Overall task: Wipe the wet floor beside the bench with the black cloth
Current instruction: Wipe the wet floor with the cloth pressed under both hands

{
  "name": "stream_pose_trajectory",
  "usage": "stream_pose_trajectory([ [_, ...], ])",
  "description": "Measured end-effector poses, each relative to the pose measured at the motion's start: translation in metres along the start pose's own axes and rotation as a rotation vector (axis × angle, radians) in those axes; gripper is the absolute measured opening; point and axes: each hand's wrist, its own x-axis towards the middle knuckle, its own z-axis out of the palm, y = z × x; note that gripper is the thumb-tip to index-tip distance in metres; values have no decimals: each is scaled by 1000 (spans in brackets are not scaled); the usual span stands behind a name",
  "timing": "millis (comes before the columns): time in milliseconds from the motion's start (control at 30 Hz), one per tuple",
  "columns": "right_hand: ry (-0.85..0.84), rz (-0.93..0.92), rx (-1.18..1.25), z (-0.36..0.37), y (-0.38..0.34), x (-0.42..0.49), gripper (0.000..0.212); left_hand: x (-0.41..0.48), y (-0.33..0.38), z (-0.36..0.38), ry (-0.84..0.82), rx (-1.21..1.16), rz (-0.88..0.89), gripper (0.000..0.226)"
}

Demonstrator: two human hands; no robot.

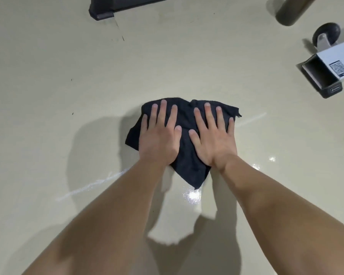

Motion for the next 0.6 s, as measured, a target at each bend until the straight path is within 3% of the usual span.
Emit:
stream_pose_trajectory([
  [200, 8, 15, 44, -28, 55, 70, 63, 83, 63, 4, 0, -41, -211, 62],
  [367, -27, 226, 81, -28, 138, 36, 63, 85, 133, 17, -45, 3, 6, 61],
  [600, -51, 356, 138, 3, 105, -57, 63, -10, 130, 23, -43, 0, 181, 63],
])
